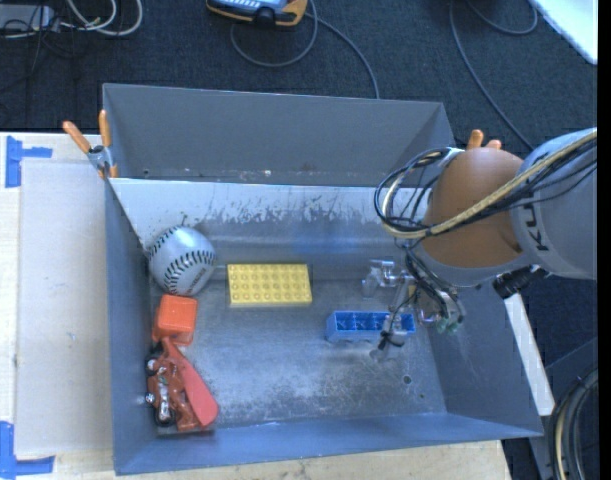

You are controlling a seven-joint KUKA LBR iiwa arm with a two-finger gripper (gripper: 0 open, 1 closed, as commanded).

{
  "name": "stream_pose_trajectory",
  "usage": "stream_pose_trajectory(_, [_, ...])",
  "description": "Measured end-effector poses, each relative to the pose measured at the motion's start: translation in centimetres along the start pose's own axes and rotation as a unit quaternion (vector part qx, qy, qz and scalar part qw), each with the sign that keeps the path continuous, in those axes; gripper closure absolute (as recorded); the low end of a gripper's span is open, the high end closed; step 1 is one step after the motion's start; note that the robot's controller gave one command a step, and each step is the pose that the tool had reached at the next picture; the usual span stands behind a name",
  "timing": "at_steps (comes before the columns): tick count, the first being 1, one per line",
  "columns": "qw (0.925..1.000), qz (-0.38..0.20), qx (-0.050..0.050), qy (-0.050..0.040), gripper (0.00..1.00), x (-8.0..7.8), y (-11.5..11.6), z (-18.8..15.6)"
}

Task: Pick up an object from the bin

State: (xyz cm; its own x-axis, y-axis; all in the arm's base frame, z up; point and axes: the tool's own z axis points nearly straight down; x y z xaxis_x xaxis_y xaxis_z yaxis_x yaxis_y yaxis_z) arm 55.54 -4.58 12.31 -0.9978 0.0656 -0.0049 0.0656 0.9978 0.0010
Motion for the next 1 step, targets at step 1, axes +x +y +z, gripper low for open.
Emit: stream_pose_trajectory(1, [1.0000, 0.004, -0.001, 0.0073, 1.00, -1.93, -0.80, 4.91])
